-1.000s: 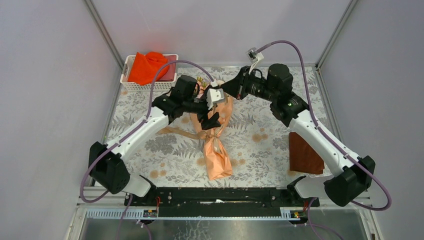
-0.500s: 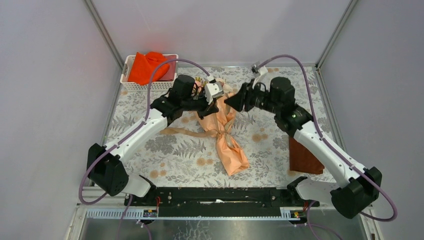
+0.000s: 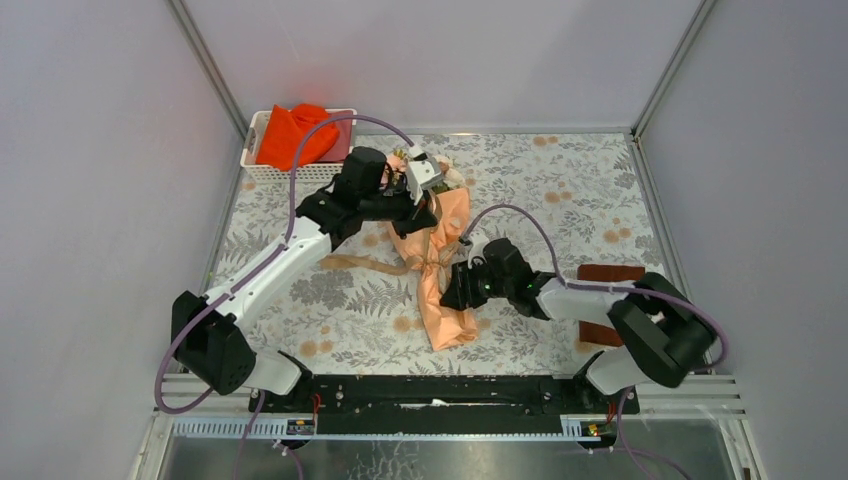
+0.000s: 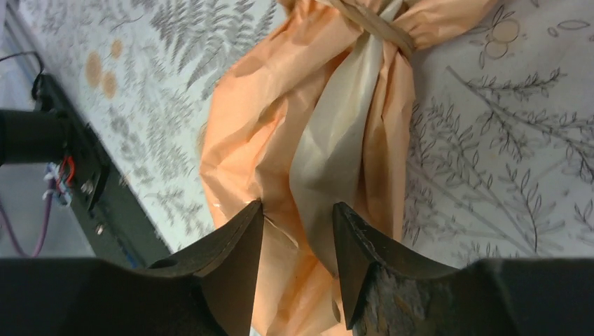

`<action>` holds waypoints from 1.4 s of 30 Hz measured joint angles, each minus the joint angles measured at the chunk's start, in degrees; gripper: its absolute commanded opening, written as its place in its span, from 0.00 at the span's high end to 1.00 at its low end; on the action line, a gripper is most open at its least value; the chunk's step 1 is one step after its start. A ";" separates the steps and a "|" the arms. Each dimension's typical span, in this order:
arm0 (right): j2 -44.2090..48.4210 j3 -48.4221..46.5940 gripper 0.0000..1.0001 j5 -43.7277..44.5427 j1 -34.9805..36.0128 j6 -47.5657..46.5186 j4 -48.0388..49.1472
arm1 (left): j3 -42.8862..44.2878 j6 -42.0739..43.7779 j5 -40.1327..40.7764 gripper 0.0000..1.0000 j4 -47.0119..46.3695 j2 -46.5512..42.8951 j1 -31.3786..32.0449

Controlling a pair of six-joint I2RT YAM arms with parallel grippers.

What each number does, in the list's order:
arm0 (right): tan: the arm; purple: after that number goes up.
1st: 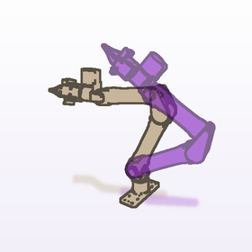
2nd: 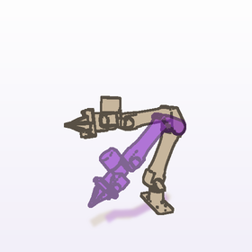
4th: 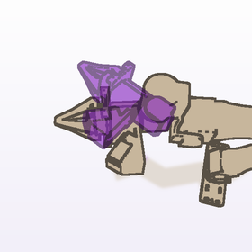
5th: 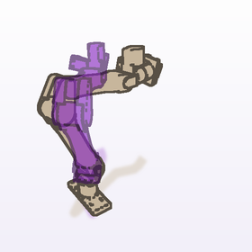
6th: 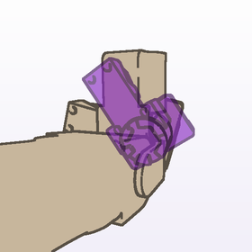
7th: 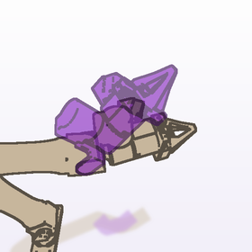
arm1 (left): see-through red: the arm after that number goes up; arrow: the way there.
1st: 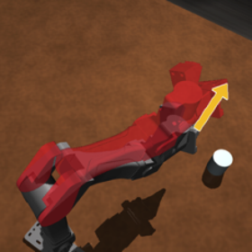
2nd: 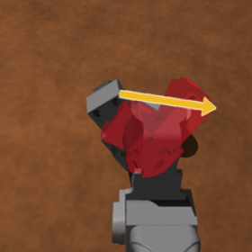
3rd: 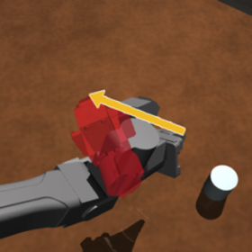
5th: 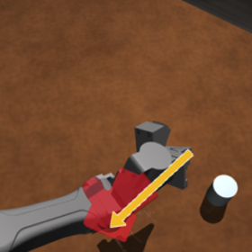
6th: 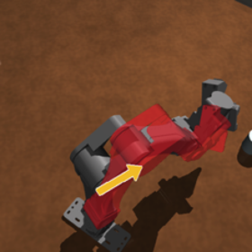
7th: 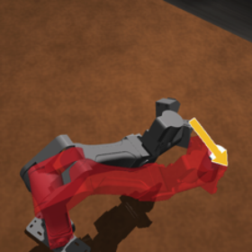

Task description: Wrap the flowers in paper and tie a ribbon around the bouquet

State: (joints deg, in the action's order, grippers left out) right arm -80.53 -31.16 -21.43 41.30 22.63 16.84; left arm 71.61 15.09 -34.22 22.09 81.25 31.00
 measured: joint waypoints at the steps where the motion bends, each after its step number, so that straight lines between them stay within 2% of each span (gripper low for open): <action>1: -2.27 -0.02 0.55 0.37 0.37 0.72 2.40 | 0.59 -0.33 -0.83 1.00 0.70 0.00 0.00; 5: -10.34 -0.59 0.73 2.71 1.90 4.17 9.70 | 1.68 -1.51 -4.28 1.00 2.99 0.02 0.00; 10: -13.31 -0.46 0.77 4.81 3.08 7.87 14.43 | 5.16 -2.54 -7.58 1.00 7.43 0.55 -0.02; 13: -13.49 0.39 0.74 5.25 3.26 9.27 16.48 | 7.54 -3.04 -9.05 1.00 9.25 0.55 -0.57; 16: -12.85 0.63 0.62 5.55 3.61 9.09 15.85 | 7.32 -3.17 -9.44 1.00 9.03 0.55 -0.92; 21: -3.61 -0.94 0.42 5.88 4.35 2.32 1.99 | 3.76 -2.38 -7.34 1.00 7.15 0.31 -0.96; 24: 4.28 -4.74 0.37 5.38 4.46 -3.17 -5.44 | 2.49 -1.64 -5.42 1.00 6.23 0.33 -0.96; 27: 11.43 -7.89 0.36 5.86 4.50 -7.43 -6.23 | 2.29 -1.20 -4.35 1.00 5.01 0.31 -1.05; 30: 14.32 -7.89 0.36 7.28 4.52 -9.18 -0.92 | 2.05 -1.22 -4.07 1.00 3.80 0.31 -1.07; 39: -1.99 -7.87 0.39 10.36 4.59 -8.15 14.03 | 1.20 -1.73 -4.09 1.00 2.62 0.31 -1.07; 40: -3.17 -7.87 0.41 10.97 4.57 -8.02 15.06 | 1.07 -1.77 -4.11 1.00 2.49 0.31 -1.07; 42: -4.81 -7.96 0.50 12.11 4.57 -7.80 17.27 | 0.74 -1.92 -4.15 1.00 2.16 0.31 -1.07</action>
State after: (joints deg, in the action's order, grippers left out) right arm -85.34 -39.11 -9.32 45.87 14.83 34.11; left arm 72.36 13.17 -38.37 24.25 81.56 29.93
